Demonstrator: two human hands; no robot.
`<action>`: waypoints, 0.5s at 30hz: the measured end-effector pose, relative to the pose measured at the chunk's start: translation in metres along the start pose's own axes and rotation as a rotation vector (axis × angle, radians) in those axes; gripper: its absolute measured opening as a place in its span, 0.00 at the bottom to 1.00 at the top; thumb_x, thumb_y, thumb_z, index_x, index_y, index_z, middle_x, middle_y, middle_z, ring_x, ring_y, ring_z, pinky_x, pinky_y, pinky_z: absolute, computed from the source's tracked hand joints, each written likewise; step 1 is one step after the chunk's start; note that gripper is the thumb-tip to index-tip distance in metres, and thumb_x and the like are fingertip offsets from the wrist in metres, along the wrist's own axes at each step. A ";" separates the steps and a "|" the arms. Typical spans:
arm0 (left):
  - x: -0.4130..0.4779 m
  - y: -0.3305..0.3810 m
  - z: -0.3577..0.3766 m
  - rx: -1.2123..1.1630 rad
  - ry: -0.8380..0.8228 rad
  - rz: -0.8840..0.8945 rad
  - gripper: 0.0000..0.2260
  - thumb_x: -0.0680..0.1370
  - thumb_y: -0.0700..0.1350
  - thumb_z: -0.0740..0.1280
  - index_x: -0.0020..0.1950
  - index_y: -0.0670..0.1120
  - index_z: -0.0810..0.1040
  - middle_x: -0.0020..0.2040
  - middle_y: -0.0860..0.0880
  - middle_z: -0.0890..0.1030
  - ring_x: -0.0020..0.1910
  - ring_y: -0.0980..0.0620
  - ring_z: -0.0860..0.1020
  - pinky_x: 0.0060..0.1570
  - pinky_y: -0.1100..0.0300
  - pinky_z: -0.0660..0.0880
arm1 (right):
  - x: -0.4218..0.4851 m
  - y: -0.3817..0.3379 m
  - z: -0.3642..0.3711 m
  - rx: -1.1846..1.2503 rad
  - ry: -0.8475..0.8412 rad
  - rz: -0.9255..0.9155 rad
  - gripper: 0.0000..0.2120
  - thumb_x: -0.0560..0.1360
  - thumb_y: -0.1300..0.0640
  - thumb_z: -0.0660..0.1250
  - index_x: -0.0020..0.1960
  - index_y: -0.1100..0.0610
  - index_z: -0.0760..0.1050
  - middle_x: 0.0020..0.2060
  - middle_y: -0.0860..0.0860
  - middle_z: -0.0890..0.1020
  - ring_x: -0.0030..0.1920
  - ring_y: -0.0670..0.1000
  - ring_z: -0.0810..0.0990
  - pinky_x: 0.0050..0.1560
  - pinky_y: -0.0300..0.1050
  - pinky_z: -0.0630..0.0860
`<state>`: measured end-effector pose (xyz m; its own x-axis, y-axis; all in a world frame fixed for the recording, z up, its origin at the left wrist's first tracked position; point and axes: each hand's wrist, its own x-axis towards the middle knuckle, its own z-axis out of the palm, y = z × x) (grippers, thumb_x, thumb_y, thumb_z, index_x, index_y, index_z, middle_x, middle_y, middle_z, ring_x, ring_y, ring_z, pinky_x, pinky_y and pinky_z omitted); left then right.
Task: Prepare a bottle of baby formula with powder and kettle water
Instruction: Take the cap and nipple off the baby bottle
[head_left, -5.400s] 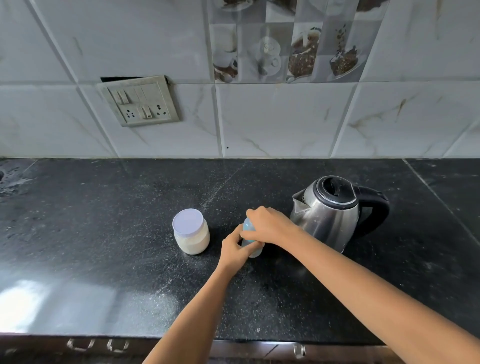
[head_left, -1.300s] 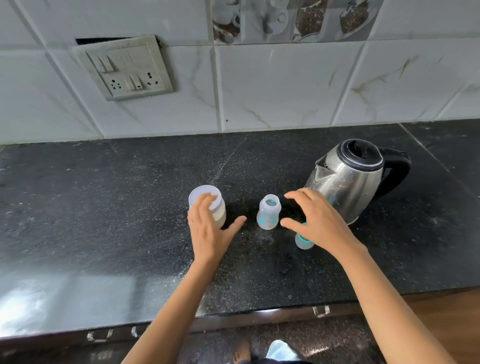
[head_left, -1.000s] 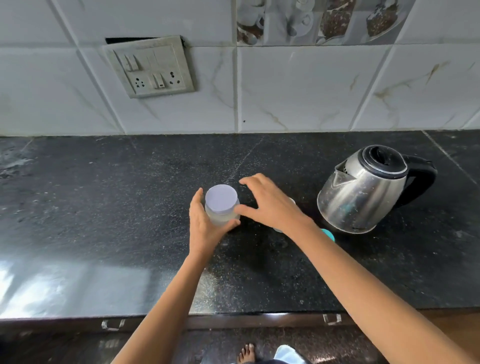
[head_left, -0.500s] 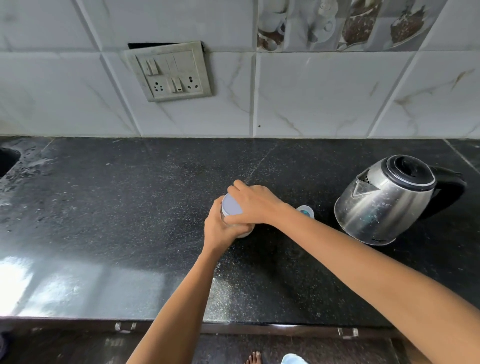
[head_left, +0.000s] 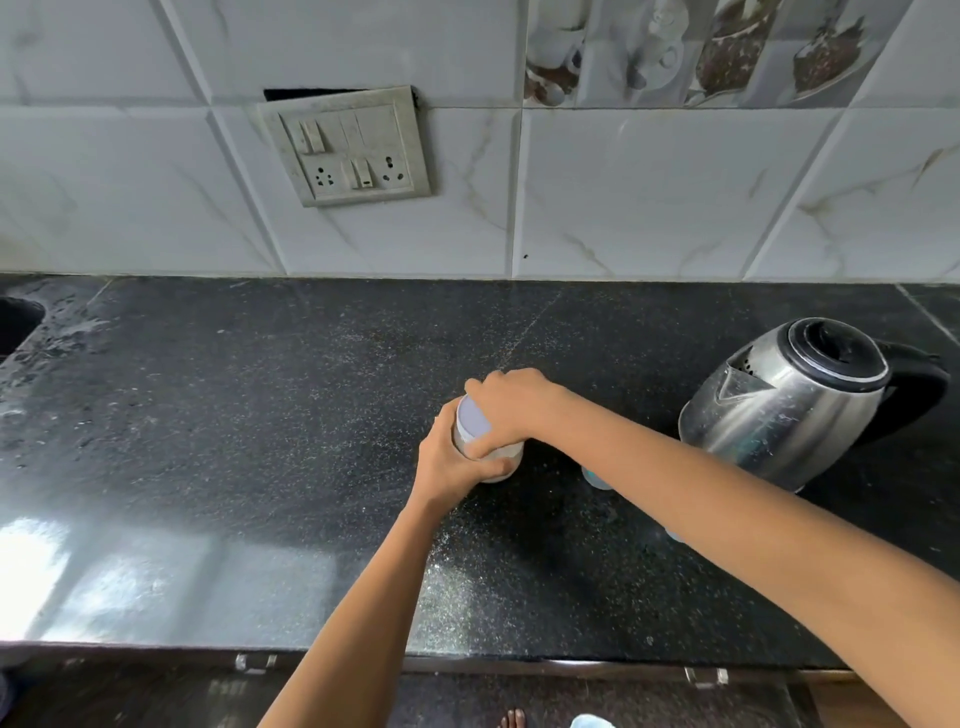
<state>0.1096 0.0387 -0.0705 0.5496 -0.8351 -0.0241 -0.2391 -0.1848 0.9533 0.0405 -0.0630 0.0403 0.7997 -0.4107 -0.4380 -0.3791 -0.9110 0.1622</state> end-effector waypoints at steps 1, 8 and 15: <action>-0.001 0.002 0.000 0.005 -0.002 -0.008 0.36 0.55 0.50 0.80 0.60 0.59 0.70 0.53 0.59 0.78 0.51 0.63 0.76 0.45 0.69 0.72 | 0.001 -0.001 0.001 -0.031 0.012 -0.057 0.35 0.67 0.42 0.71 0.67 0.55 0.63 0.59 0.55 0.73 0.55 0.58 0.77 0.42 0.49 0.69; -0.003 0.003 -0.001 0.019 -0.021 -0.006 0.36 0.54 0.56 0.79 0.59 0.63 0.69 0.55 0.57 0.77 0.54 0.62 0.76 0.49 0.66 0.73 | -0.005 0.043 -0.009 0.372 0.108 -0.431 0.33 0.63 0.66 0.74 0.60 0.45 0.63 0.56 0.45 0.68 0.50 0.49 0.72 0.44 0.49 0.77; -0.008 0.004 0.000 0.019 -0.010 0.045 0.37 0.56 0.55 0.78 0.62 0.62 0.68 0.58 0.60 0.76 0.58 0.64 0.73 0.56 0.62 0.70 | -0.001 0.095 0.019 0.732 0.245 0.112 0.30 0.63 0.49 0.77 0.56 0.53 0.63 0.53 0.51 0.69 0.49 0.50 0.71 0.38 0.42 0.68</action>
<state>0.1046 0.0448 -0.0662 0.5297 -0.8480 0.0151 -0.2784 -0.1571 0.9475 -0.0052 -0.1483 0.0390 0.7864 -0.5727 -0.2316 -0.6061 -0.6427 -0.4686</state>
